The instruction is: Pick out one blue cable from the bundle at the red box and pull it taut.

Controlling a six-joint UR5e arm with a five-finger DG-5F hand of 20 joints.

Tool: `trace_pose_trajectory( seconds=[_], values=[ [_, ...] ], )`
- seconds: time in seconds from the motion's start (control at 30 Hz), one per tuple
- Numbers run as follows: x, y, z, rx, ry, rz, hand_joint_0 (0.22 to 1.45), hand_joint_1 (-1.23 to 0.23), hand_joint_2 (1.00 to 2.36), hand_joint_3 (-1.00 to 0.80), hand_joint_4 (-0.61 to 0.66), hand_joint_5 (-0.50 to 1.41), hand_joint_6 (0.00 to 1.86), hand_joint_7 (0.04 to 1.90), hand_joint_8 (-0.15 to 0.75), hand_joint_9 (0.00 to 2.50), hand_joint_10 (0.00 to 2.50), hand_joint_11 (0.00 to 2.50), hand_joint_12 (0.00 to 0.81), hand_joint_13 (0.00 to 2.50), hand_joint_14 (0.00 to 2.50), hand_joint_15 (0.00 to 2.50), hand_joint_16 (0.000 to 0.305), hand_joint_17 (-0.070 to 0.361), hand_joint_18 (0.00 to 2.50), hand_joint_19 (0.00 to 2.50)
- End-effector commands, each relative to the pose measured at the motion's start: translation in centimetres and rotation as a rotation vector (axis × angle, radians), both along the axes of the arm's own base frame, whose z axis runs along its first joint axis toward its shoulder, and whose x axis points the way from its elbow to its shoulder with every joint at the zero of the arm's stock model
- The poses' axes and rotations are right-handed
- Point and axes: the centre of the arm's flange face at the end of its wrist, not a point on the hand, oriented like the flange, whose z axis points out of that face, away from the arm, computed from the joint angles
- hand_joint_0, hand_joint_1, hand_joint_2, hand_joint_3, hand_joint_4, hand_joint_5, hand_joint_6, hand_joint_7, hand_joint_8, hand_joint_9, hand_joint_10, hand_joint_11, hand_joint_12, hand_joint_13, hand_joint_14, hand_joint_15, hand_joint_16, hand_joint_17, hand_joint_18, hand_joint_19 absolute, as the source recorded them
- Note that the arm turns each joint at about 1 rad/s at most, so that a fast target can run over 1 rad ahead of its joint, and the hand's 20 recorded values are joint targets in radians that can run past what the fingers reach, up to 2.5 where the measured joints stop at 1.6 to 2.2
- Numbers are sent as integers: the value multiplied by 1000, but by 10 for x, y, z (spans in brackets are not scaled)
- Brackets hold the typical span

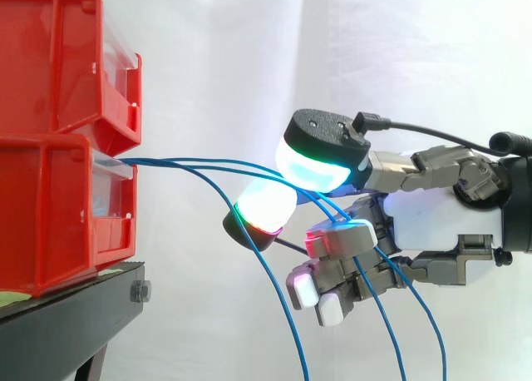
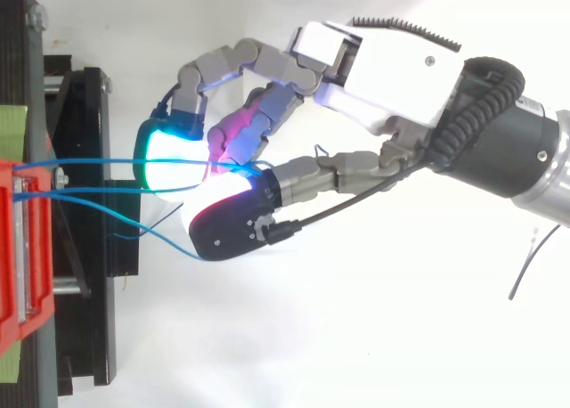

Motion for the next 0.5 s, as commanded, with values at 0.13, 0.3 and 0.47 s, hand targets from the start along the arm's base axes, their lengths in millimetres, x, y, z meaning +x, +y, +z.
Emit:
trace_pose_trajectory(
  seconds=[0.13, 0.3, 0.47],
  values=[
    [0, 0, 0, 0, 1, 0, 536, -519, 1000, -500, 18, -148, 822, 945, 232, 1332, 20, 1636, 349, 966, 31, 901, 52, 116, 714, 914],
    [0, 0, -1, 0, 3, 0, 598, -462, 1000, -500, 7, -146, 816, 964, 211, 1339, 22, 1654, 339, 973, 31, 903, 49, 110, 704, 937],
    [0, 0, -1, 0, 3, 0, 626, -537, 1004, -457, 3, -141, 809, 958, 225, 1339, 22, 1633, 344, 978, 31, 908, 49, 110, 705, 939]
  ],
)
